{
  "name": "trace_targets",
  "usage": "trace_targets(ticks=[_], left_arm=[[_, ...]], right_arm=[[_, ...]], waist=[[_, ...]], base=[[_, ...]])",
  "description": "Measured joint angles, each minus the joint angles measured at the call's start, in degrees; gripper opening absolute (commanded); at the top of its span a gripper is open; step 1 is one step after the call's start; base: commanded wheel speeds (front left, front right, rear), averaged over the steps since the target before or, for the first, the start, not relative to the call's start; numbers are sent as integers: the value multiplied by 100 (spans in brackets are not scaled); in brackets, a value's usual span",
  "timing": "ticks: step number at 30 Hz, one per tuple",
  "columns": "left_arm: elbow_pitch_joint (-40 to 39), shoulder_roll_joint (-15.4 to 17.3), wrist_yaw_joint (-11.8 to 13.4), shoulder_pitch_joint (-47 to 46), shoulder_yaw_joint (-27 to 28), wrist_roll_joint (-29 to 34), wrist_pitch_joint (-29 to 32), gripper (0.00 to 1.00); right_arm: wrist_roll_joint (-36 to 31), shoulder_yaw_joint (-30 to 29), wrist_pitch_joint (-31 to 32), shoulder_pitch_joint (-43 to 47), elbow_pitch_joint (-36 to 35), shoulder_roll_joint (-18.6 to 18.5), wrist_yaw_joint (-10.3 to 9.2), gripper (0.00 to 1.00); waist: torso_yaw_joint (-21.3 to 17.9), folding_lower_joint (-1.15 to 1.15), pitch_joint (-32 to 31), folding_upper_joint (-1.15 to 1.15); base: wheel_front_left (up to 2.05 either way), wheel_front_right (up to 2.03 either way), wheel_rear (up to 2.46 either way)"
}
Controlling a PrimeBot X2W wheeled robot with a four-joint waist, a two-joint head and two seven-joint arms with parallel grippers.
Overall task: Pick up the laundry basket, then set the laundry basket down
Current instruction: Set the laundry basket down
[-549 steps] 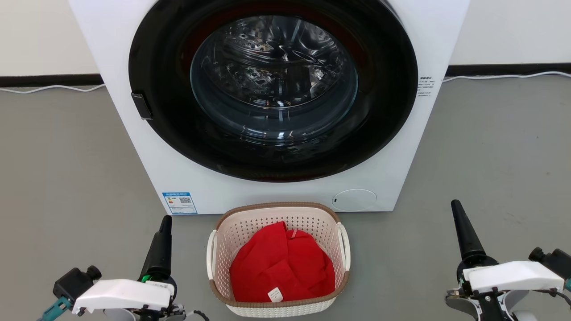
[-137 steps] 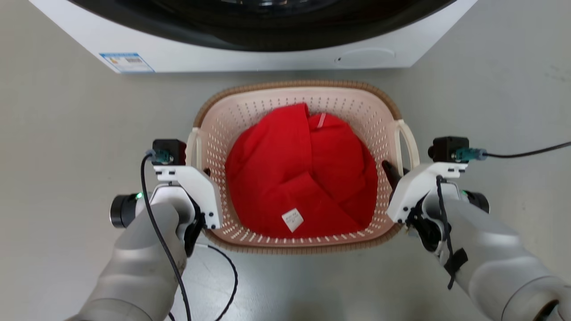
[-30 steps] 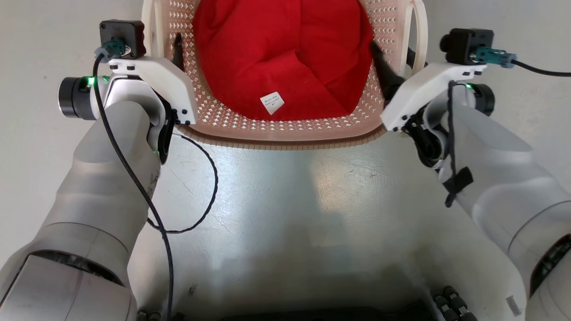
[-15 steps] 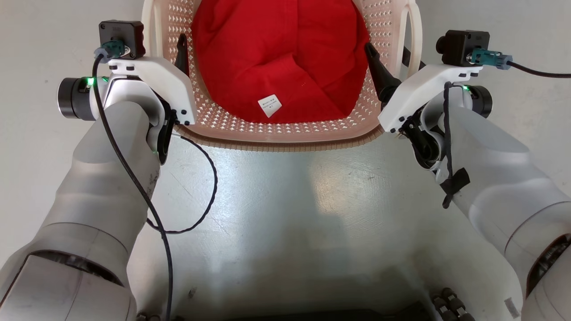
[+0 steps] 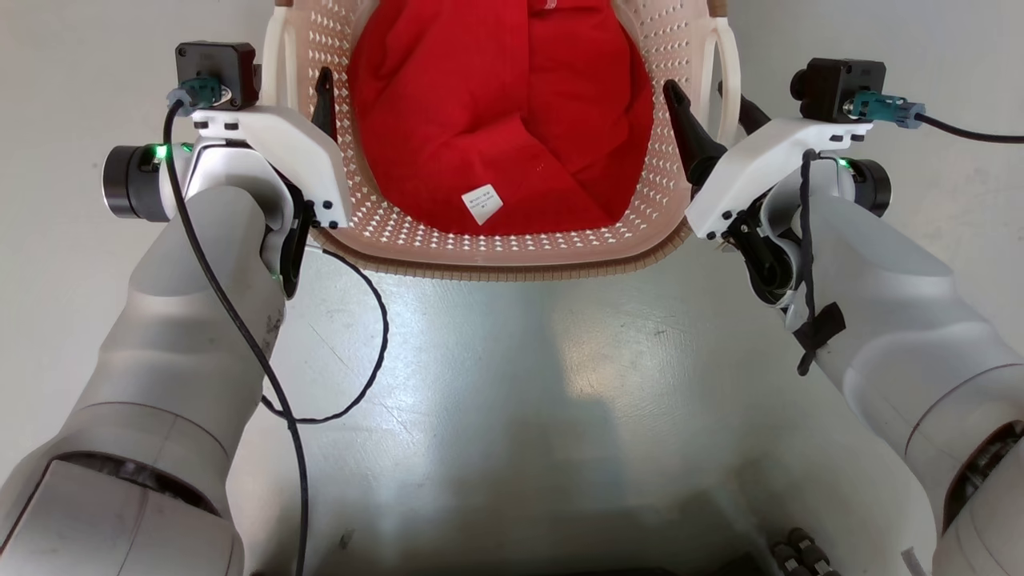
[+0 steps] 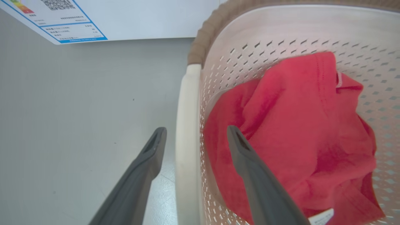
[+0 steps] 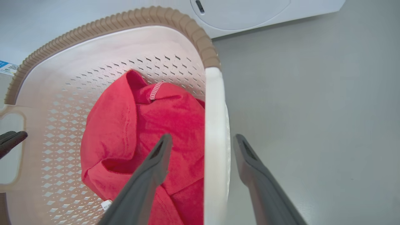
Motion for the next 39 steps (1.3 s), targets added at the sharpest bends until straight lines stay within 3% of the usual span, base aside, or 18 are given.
trace_targets(ticks=[22, 39], left_arm=[[11, -31, -15, 559, -37, -207, 0, 100], [-423, -21, -218, 1553, 164, -300, -53, 100]], right_arm=[[90, 99, 92, 446, 208, 4, 0, 100], [187, 90, 56, 1280, 107, -120, 0, 100]], waist=[[33, 0, -876, 0], [92, 0, -2193, 0]], base=[[0, 0, 0], [0, 0, 0]])
